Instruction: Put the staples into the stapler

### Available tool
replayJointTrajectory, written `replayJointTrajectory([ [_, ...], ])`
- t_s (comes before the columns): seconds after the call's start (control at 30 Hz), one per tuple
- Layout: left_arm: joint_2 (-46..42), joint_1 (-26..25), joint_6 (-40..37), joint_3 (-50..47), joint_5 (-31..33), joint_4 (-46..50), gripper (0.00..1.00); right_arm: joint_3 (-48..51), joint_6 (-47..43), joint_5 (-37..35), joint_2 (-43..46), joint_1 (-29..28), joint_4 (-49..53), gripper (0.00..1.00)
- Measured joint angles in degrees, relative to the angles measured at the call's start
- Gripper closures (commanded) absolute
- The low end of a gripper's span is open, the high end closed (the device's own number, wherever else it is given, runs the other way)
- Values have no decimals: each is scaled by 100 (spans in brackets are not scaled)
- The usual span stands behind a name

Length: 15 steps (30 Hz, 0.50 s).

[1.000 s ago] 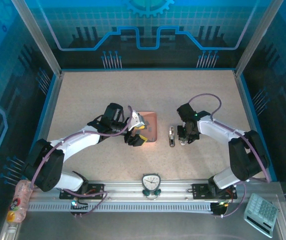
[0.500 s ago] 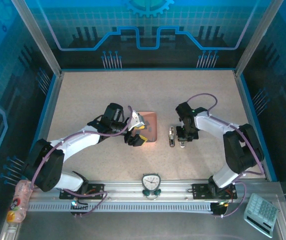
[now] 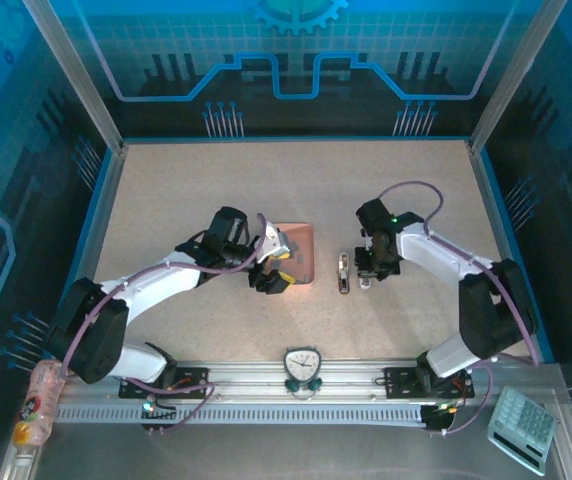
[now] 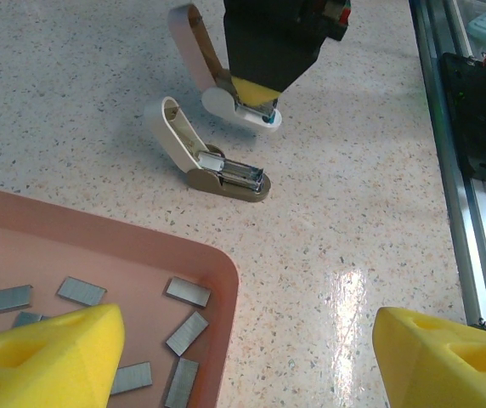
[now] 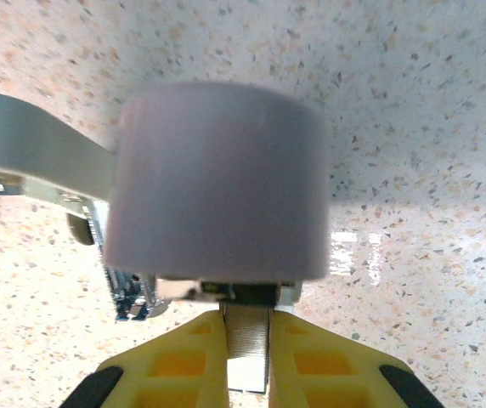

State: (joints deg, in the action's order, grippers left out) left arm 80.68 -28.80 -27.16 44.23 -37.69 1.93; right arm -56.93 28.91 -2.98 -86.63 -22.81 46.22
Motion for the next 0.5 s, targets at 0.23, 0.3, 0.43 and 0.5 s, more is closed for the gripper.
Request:
replayJointTrajectory([
  [0.23, 0, -26, 0, 0, 0, -2, 22, 59, -4, 4, -116, -2, 17, 85],
  [0.3, 0, -26, 0, 0, 0, -2, 22, 55, -4, 26, -328, -2, 59, 84],
  [0.43, 0, -33, 0, 0, 2, -2, 22, 57, -4, 39, -660, -17, 85, 79],
  [0.5, 0, -37, 0, 0, 2, -2, 22, 57, -7, 37, -695, -24, 68, 76],
])
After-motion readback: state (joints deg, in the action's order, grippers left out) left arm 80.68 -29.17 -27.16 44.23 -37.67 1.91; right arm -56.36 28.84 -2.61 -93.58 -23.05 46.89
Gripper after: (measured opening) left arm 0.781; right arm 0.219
